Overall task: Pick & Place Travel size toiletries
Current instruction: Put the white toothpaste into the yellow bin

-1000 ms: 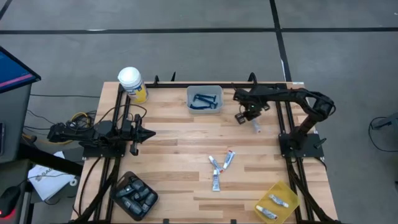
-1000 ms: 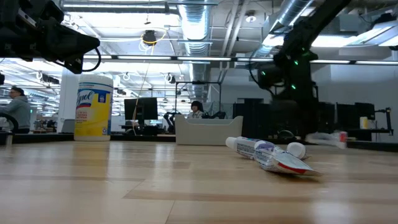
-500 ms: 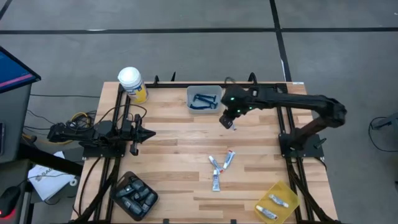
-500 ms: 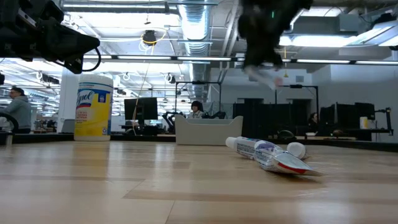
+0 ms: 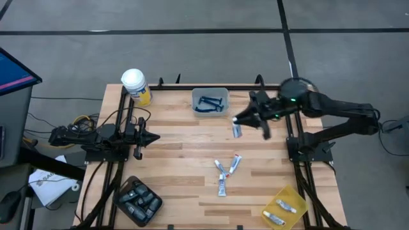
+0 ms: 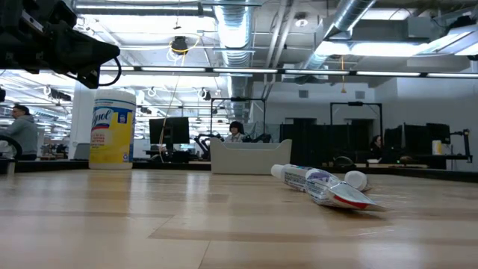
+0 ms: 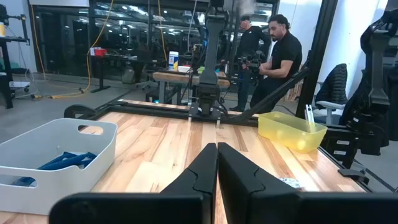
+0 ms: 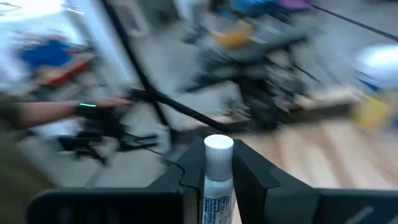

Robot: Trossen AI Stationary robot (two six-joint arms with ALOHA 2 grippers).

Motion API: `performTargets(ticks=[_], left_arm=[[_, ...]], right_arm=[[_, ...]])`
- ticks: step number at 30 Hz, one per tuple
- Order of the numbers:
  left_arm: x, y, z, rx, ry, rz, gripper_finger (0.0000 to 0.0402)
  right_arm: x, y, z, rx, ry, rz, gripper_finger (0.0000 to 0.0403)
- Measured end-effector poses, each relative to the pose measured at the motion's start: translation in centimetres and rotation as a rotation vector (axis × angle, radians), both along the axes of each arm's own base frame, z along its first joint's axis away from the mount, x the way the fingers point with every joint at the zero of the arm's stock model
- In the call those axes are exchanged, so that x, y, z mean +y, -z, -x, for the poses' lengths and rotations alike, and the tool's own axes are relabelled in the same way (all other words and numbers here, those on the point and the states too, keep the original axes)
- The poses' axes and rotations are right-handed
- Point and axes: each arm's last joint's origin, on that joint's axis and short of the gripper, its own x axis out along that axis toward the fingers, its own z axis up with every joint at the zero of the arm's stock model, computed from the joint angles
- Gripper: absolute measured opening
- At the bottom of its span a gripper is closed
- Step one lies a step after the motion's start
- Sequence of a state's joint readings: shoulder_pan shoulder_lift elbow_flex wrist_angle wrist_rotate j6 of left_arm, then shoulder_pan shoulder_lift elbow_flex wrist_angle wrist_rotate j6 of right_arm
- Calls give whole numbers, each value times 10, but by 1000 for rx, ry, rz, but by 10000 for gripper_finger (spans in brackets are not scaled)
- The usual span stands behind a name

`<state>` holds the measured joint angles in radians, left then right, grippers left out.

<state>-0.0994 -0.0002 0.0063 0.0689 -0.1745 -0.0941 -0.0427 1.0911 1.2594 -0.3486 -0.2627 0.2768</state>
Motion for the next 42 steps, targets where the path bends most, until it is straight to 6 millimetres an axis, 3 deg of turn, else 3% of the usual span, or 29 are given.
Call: performTargets(ticks=[7,12,18,29,35,42], left_arm=[[0,0,0,0,0,0,8],[0,0,0,0,0,0,8],[0,0,0,0,0,0,8],[0,0,0,0,0,0,8],[0,0,0,0,0,0,8],[0,0,0,0,0,0,8]], right_arm=[[25,-19,18,-133,-162,-32,49],[44,-6,22,73,-215,-216,49],[83,27,32,419,-196,-366,49],[158,95,63,779,39,-604,49],[189,149,78,1037,217,-619,49],[211,195,90,1176,363,-568,49]])
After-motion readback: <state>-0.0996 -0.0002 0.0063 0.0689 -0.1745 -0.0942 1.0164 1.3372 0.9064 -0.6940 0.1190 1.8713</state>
